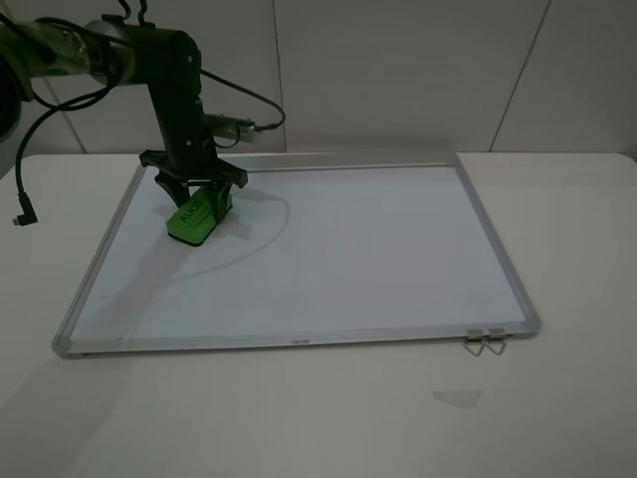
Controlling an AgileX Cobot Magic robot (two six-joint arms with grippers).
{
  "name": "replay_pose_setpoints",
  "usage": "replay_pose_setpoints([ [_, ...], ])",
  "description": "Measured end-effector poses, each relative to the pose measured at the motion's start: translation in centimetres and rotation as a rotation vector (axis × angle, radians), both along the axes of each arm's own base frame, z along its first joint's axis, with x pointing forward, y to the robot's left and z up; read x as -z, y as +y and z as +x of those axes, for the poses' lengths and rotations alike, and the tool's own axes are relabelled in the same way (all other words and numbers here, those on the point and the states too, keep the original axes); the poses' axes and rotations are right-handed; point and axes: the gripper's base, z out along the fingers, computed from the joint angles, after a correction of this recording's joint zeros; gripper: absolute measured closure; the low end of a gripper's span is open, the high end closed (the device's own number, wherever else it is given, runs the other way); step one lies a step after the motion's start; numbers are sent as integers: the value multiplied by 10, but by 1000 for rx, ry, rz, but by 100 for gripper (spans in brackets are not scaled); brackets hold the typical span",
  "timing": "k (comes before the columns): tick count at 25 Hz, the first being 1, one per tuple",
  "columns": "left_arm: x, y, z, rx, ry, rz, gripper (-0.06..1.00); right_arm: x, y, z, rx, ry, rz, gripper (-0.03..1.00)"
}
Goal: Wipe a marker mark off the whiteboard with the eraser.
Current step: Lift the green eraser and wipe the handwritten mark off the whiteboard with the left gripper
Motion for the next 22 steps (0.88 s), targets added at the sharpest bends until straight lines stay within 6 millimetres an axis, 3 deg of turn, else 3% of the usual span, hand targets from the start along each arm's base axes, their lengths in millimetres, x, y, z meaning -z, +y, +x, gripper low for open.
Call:
replay_pose_setpoints([
  [22, 16, -1, 10, 12, -65, 1, 35, 0, 0, 0, 0, 0, 0, 15],
])
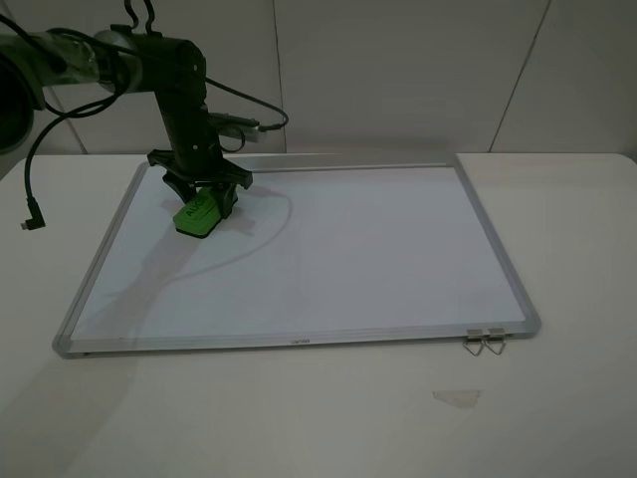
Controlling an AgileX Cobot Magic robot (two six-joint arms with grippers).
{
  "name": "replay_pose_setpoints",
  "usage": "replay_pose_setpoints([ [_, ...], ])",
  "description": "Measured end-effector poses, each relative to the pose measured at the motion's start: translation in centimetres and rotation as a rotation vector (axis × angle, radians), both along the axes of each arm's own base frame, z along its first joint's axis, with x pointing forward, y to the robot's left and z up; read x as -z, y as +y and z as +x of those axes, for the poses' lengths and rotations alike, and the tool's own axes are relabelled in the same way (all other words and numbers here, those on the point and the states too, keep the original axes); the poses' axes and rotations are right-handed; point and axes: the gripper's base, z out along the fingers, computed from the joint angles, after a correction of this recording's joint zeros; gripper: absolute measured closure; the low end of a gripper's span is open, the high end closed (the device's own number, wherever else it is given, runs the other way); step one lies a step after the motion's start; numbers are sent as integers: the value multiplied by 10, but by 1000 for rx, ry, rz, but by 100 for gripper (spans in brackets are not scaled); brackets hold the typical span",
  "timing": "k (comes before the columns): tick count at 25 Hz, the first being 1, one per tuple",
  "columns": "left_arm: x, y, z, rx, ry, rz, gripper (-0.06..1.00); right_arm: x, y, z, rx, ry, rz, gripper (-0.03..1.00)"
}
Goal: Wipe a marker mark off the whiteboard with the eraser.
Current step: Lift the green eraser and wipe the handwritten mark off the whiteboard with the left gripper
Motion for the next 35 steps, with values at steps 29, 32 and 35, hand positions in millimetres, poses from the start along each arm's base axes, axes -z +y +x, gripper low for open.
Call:
replay_pose_setpoints([
  [29, 1, 64, 17, -156, -20, 14, 35, 0, 0, 0, 0, 0, 0, 15],
  [32, 1, 31, 11, -88, -15, -5, 35, 0, 0, 0, 0, 0, 0, 15],
  [35, 1, -4, 3, -6, -22, -18, 35, 0, 0, 0, 0, 0, 0, 15],
])
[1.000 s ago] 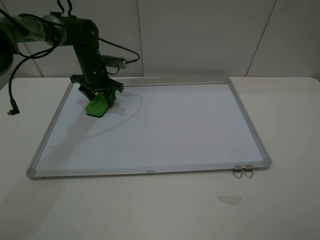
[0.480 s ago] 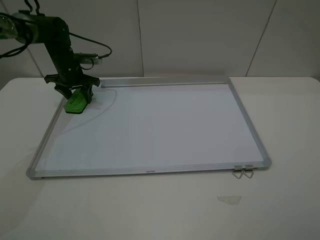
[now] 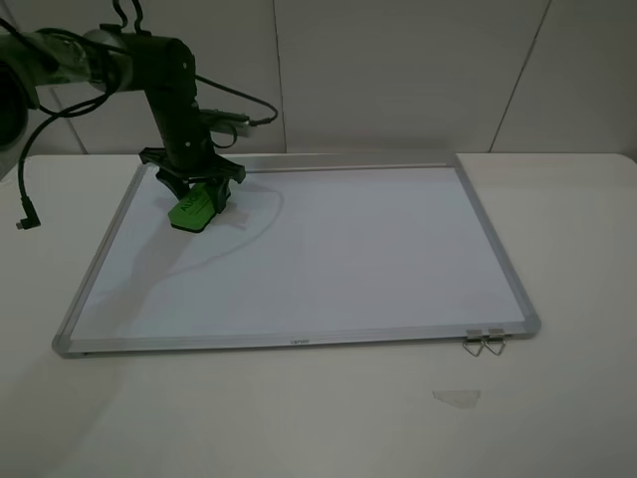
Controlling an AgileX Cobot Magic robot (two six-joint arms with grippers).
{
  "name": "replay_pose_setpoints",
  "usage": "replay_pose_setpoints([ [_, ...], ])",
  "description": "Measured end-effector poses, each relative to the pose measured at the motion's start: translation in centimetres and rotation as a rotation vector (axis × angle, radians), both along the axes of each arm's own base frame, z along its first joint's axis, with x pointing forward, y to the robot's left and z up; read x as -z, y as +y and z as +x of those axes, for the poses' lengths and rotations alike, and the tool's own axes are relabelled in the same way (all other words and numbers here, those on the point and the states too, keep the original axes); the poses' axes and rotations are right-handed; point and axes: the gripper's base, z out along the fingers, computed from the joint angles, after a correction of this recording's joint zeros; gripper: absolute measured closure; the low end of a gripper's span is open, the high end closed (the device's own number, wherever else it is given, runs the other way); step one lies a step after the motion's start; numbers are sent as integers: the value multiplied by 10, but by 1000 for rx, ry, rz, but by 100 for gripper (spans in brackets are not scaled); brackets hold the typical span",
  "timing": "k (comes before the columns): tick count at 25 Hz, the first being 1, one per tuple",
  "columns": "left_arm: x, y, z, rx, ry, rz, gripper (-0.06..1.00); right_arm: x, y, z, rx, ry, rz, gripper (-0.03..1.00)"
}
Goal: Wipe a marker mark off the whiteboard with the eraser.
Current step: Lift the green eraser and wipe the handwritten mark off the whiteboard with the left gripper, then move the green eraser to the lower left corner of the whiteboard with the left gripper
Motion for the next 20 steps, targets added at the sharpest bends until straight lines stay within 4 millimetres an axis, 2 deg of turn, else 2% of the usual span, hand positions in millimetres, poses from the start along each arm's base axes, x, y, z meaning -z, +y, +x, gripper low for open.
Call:
replay_pose_setpoints([
  [3, 0, -28, -8, 65, -13, -6, 35, 0, 0, 0, 0, 0, 0, 15],
  [6, 0, -44, -13, 99, -20, -12, 35, 0, 0, 0, 0, 0, 0, 15],
  [14, -3, -41, -13, 80, -8, -21, 35, 0, 0, 0, 0, 0, 0, 15],
  [20, -20, -23, -15, -11, 37, -6, 35, 0, 0, 0, 0, 0, 0, 15],
])
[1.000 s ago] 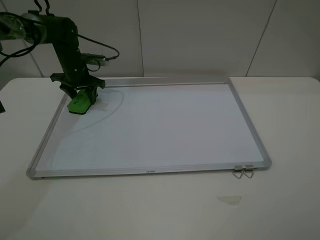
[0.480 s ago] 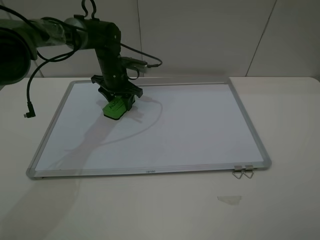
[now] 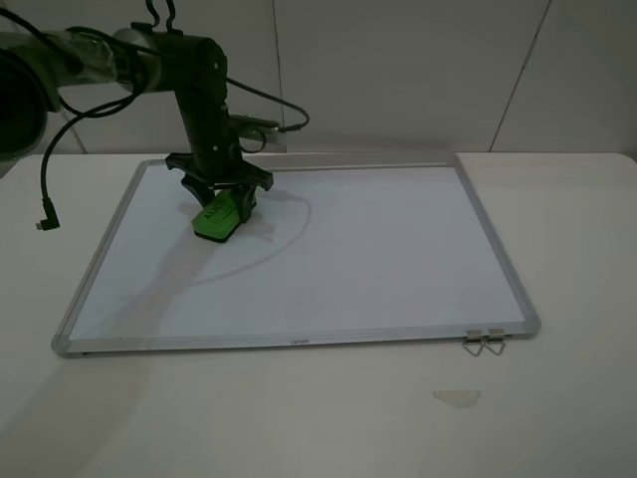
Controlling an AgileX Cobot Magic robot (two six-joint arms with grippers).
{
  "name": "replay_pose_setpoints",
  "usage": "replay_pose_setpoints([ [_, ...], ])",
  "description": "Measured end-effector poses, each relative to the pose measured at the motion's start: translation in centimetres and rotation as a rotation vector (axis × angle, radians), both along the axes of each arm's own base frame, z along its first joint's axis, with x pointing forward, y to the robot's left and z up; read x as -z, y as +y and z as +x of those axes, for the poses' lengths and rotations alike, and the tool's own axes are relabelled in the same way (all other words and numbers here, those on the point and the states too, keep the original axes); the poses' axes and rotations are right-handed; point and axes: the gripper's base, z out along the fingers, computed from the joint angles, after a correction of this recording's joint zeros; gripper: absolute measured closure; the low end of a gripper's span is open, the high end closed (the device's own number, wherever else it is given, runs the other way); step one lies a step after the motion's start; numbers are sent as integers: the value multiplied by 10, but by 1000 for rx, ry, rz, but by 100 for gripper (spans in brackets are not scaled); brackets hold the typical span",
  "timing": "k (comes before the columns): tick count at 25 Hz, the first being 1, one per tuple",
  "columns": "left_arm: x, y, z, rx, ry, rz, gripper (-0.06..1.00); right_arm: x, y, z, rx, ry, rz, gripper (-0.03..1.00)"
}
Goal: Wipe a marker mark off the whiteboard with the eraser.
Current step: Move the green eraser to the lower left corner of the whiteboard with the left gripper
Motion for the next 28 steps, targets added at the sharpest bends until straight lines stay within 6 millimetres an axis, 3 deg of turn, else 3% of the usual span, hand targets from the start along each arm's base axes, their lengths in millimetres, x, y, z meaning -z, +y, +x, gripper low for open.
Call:
replay_pose_setpoints([
  [6, -67, 21, -4, -140, -51, -20, 35, 0, 0, 0, 0, 0, 0, 15],
  [9, -87, 34, -6, -228, -83, -33, 35, 0, 0, 0, 0, 0, 0, 15],
  [15, -119, 52, -30, -337, -119, 11, 35, 0, 0, 0, 0, 0, 0, 15],
  [17, -121, 57, -41, -359, -103, 26, 35, 0, 0, 0, 0, 0, 0, 15],
  [22, -101, 73, -74, -417, -3, 75, 35, 0, 0, 0, 0, 0, 0, 15],
  [28, -79, 87, -118, -462, -68, 36, 35, 0, 0, 0, 0, 0, 0, 15],
])
